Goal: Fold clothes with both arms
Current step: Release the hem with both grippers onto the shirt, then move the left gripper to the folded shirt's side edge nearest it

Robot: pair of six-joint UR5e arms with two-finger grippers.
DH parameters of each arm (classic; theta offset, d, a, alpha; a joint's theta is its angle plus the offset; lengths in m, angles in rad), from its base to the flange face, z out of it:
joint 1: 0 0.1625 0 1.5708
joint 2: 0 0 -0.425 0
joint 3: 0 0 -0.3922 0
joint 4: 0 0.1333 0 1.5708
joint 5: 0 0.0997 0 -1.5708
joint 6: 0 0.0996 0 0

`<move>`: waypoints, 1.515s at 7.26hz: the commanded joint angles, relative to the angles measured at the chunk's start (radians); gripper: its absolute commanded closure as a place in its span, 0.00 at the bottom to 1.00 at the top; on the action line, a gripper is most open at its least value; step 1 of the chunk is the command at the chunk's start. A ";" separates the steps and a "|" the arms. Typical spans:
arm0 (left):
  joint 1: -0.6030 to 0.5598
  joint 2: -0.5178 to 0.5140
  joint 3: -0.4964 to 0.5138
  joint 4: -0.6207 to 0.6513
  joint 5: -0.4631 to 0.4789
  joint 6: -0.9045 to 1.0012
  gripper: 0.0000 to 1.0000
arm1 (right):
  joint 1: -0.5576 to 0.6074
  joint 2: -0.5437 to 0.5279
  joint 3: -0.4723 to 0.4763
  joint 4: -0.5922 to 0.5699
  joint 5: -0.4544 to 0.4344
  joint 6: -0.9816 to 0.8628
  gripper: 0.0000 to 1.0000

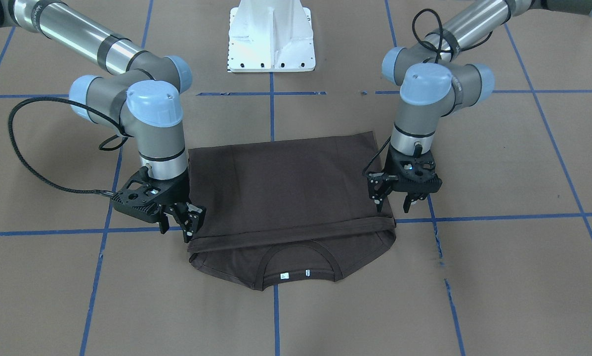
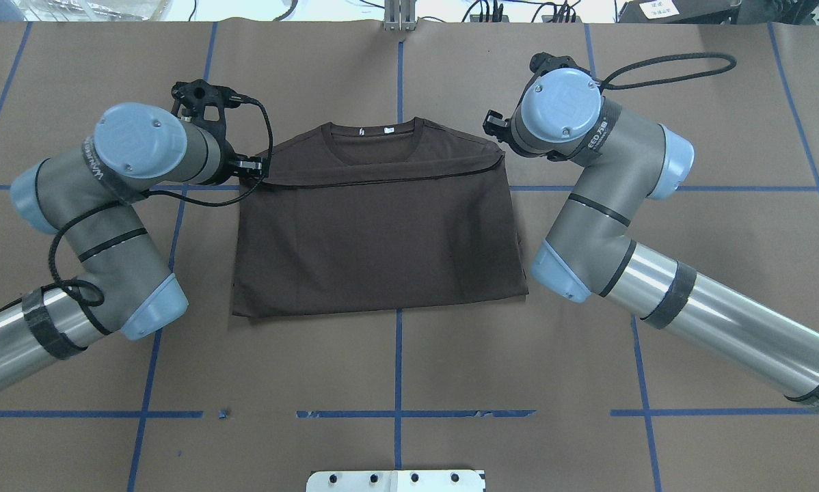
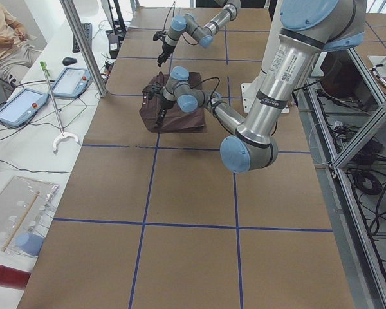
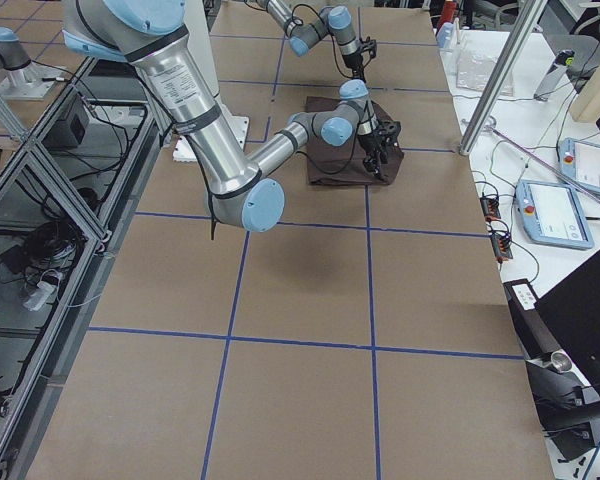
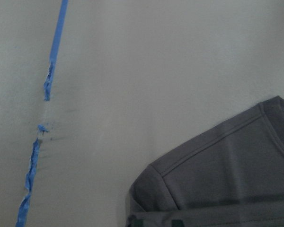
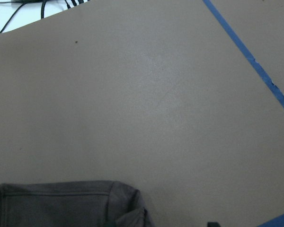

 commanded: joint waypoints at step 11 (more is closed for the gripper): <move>0.269 0.272 -0.167 -0.205 -0.018 -0.302 0.53 | 0.010 -0.026 0.041 0.002 0.024 -0.034 0.00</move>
